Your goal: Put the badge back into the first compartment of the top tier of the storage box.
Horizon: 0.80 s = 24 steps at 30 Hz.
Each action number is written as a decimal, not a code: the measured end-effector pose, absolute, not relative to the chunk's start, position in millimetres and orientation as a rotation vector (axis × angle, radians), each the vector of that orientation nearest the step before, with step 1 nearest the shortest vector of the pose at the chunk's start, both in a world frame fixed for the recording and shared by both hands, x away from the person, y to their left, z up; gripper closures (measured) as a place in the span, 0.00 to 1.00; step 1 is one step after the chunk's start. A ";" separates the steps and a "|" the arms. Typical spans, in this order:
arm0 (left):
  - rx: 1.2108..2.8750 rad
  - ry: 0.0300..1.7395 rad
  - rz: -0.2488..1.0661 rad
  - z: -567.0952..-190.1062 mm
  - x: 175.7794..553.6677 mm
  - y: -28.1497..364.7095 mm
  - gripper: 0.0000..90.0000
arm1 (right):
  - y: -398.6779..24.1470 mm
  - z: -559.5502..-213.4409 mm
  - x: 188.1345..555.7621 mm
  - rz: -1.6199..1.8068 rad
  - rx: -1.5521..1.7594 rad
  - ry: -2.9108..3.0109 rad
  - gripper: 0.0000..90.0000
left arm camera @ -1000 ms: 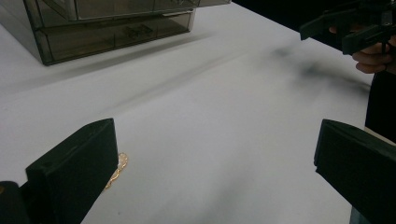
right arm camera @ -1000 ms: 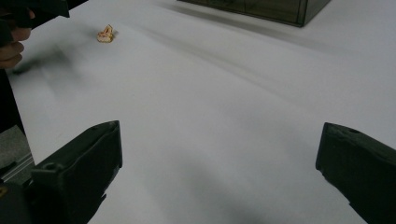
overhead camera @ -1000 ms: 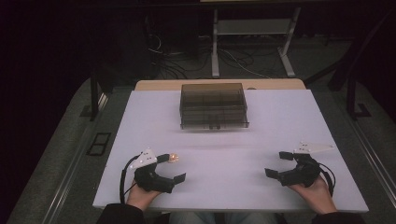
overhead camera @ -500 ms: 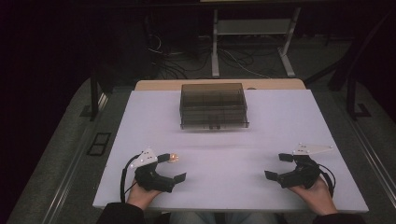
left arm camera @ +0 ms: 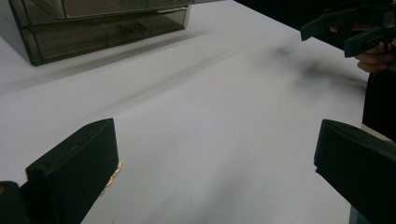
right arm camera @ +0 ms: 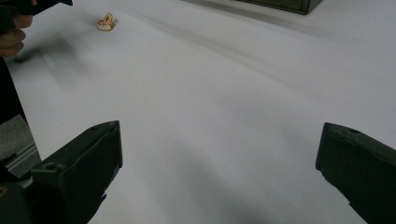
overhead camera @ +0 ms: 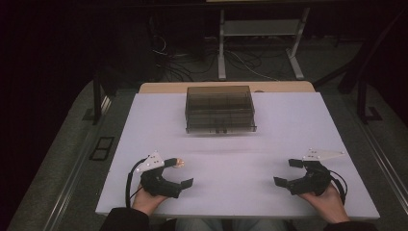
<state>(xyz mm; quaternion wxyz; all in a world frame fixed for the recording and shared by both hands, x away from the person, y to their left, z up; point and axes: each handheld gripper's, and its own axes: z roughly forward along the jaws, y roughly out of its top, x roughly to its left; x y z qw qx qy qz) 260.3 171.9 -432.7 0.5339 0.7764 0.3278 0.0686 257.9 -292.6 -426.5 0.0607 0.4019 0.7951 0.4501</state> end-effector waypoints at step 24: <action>1.903 0.775 0.161 -411.7 269.4 176.7 0.00 | -295.0 -426.2 253.5 1.339 1.212 2.407 0.00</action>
